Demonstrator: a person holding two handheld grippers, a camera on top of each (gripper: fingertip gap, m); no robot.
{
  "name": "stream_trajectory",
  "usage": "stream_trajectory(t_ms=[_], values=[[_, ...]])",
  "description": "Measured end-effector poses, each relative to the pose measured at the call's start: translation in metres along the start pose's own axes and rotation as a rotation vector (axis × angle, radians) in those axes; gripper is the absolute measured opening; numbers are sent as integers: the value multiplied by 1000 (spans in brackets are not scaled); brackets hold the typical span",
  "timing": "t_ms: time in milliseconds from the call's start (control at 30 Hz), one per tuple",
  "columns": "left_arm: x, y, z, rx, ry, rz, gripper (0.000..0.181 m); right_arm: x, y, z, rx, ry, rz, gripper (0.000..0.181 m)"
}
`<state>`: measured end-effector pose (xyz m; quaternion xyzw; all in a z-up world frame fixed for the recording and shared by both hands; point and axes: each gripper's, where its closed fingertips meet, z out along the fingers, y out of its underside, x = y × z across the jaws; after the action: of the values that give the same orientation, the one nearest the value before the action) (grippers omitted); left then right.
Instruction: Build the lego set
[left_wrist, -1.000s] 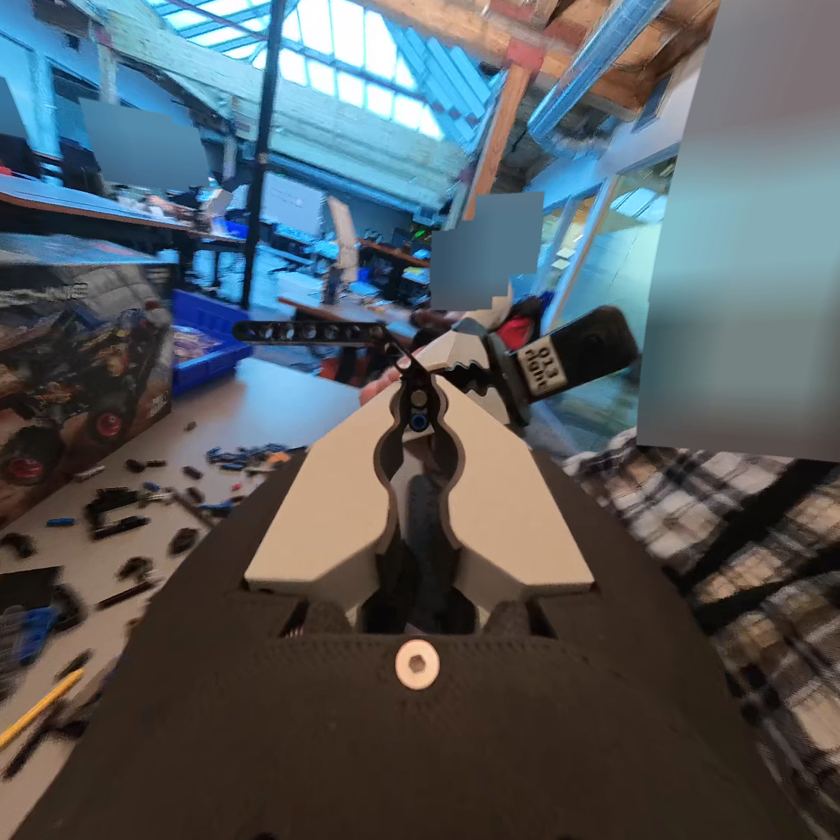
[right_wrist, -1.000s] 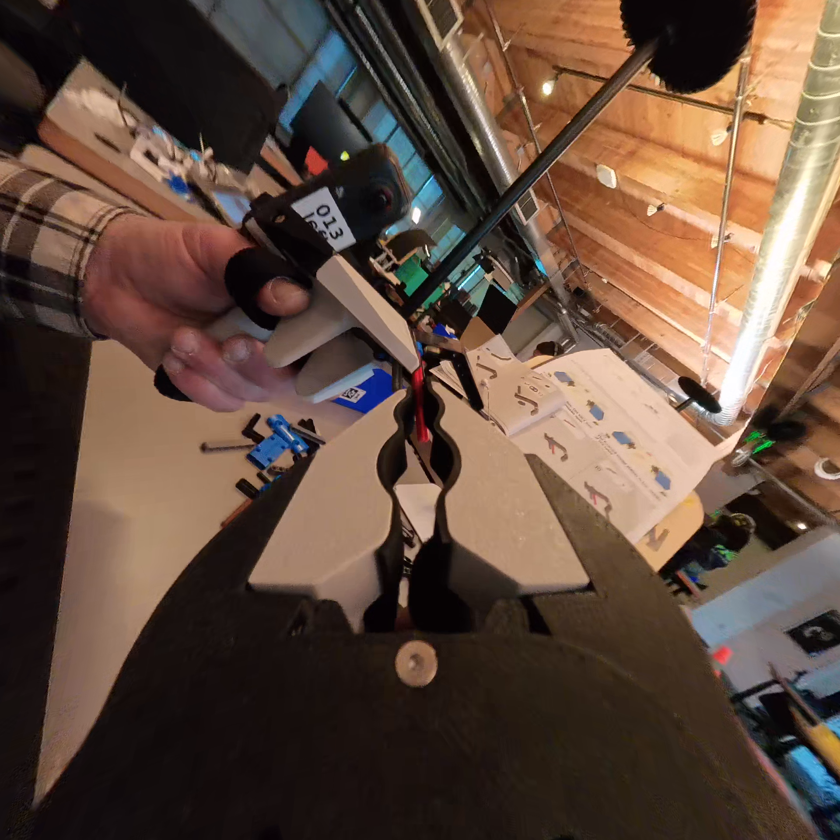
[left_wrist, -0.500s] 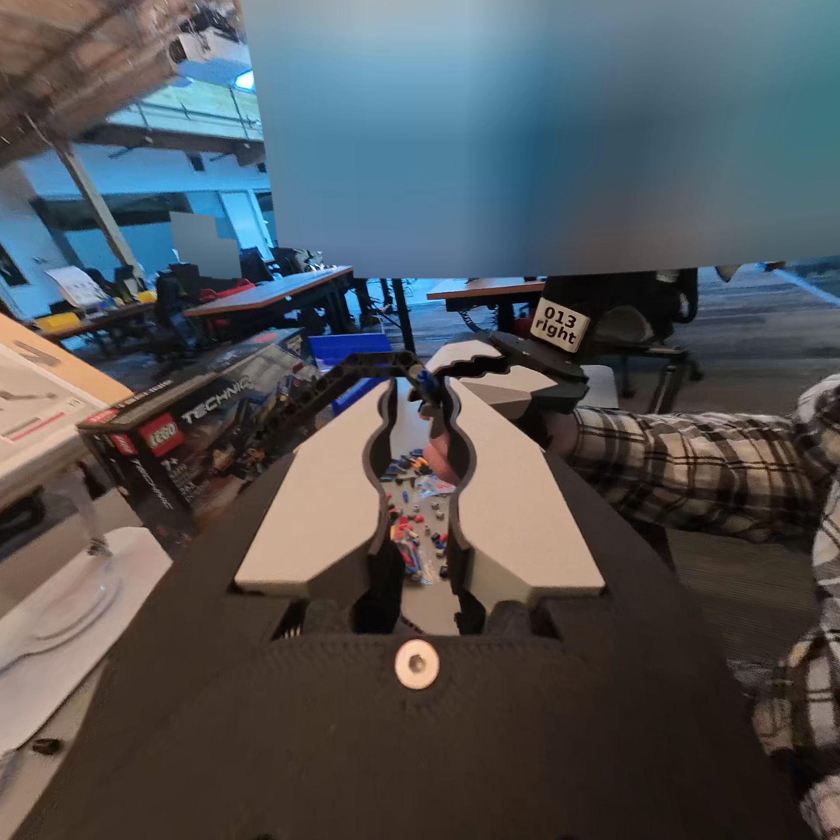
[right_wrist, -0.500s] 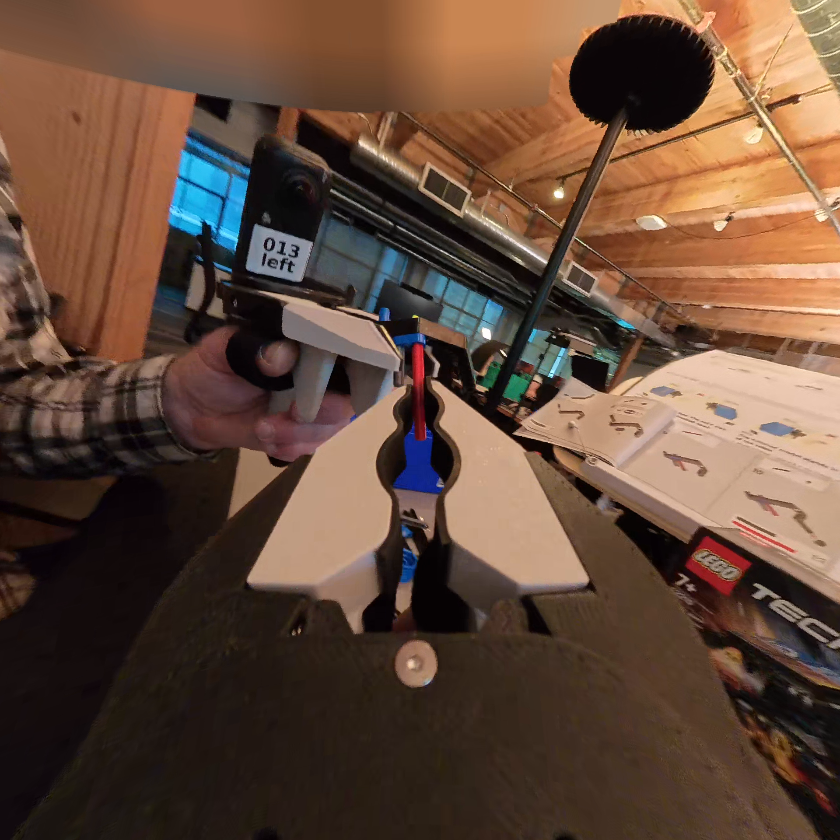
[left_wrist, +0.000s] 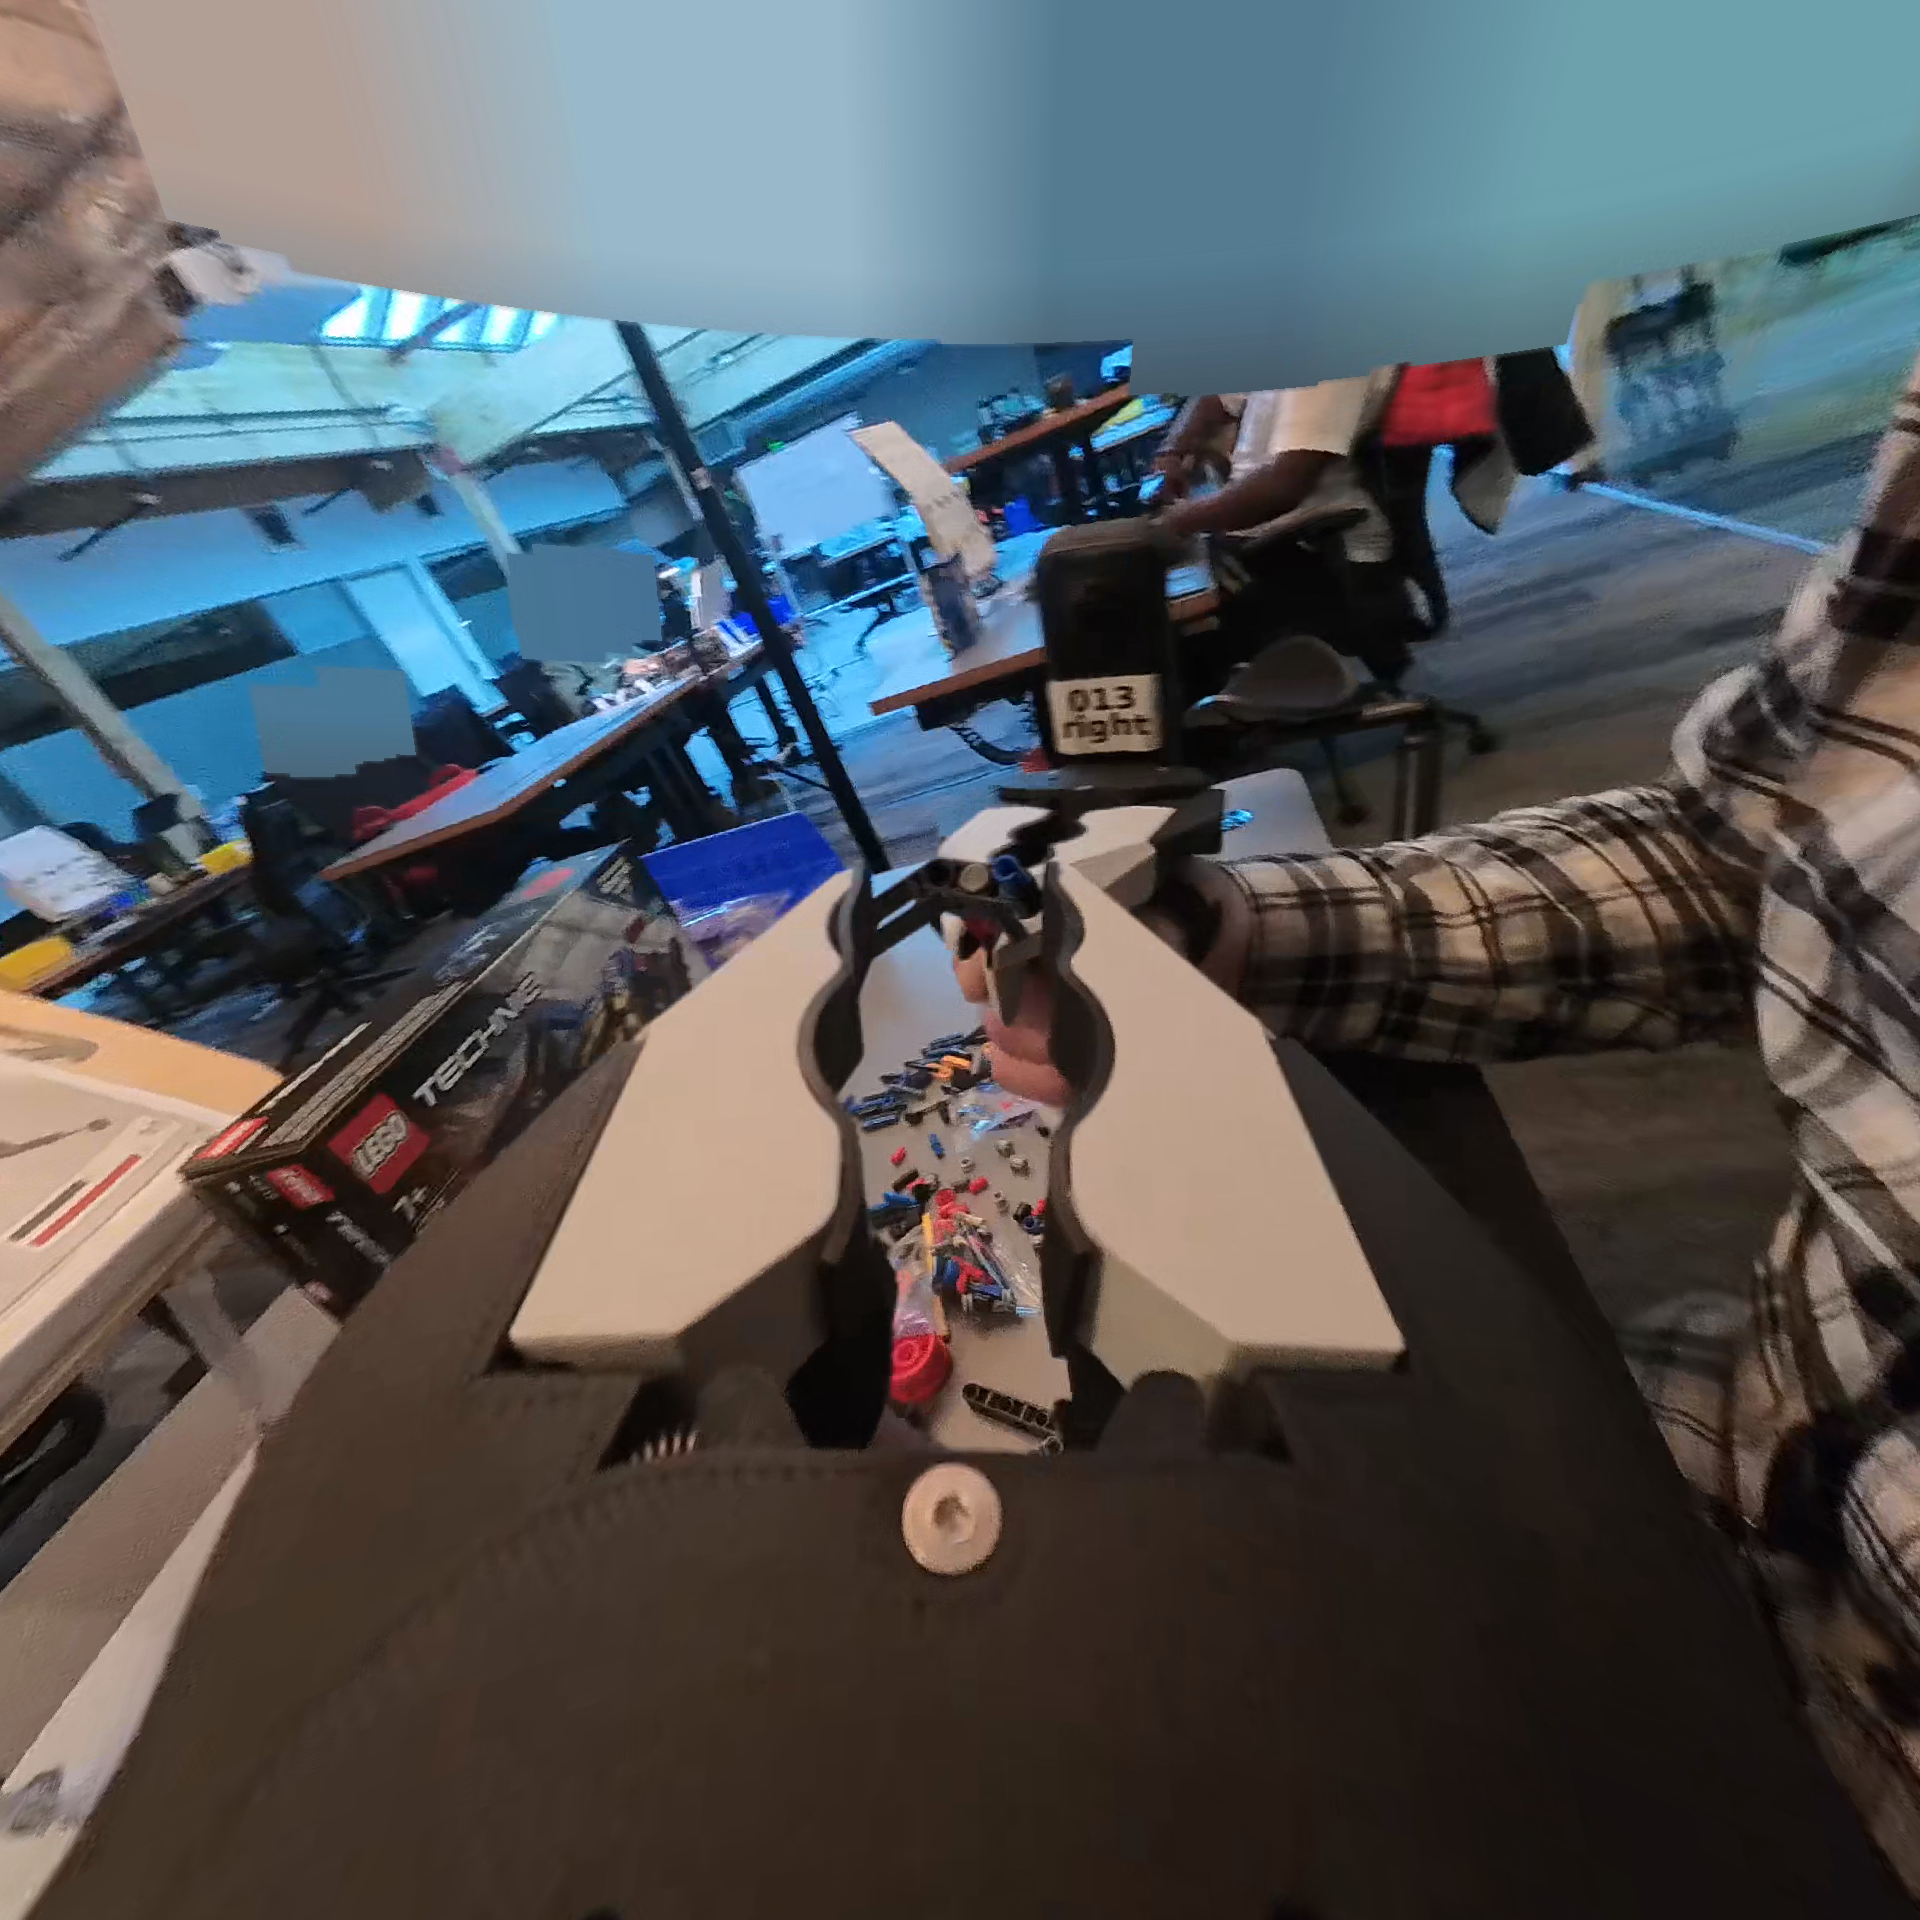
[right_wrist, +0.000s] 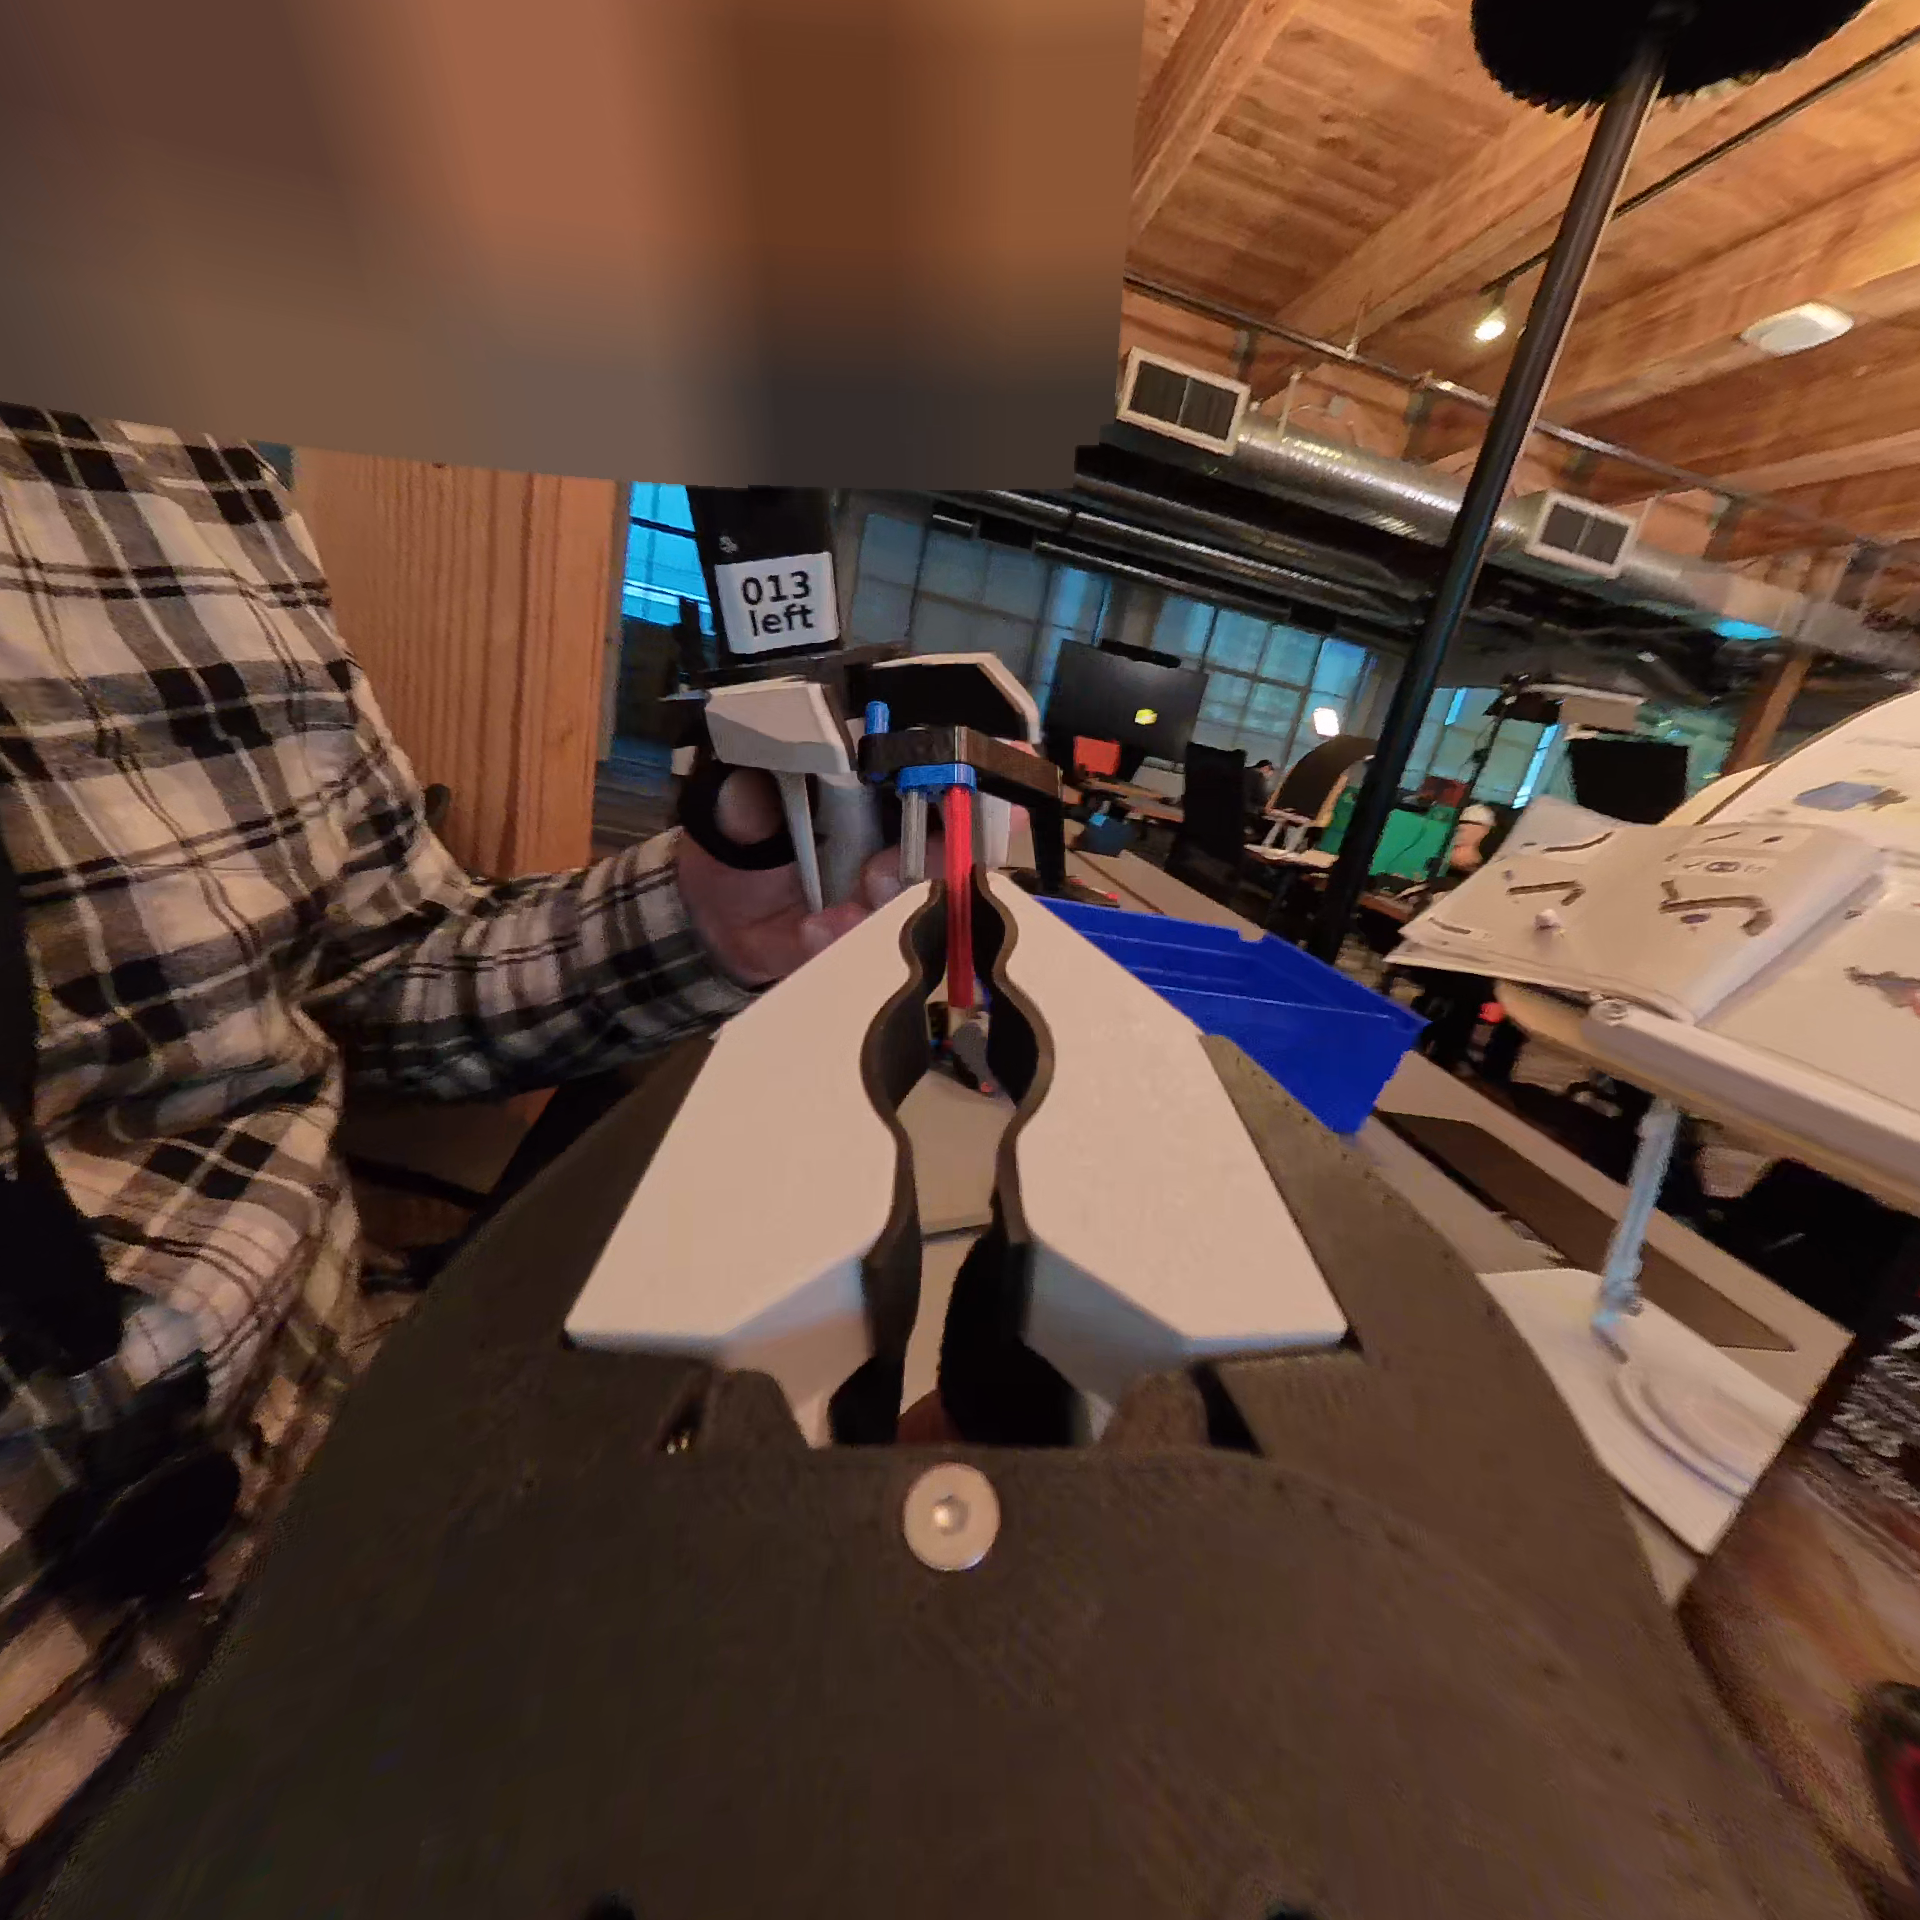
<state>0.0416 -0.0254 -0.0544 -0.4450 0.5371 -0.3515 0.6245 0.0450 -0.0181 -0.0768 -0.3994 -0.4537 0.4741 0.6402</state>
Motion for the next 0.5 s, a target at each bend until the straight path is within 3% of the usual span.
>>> stream_trajectory(t_ms=[300,500], values=[[11,0,5,3,75,1,37,-8,-1,3,-5,-24,-13,2],[10,-5,8,44,59,30,22,-8,-5,4,7,0,-7,2]])
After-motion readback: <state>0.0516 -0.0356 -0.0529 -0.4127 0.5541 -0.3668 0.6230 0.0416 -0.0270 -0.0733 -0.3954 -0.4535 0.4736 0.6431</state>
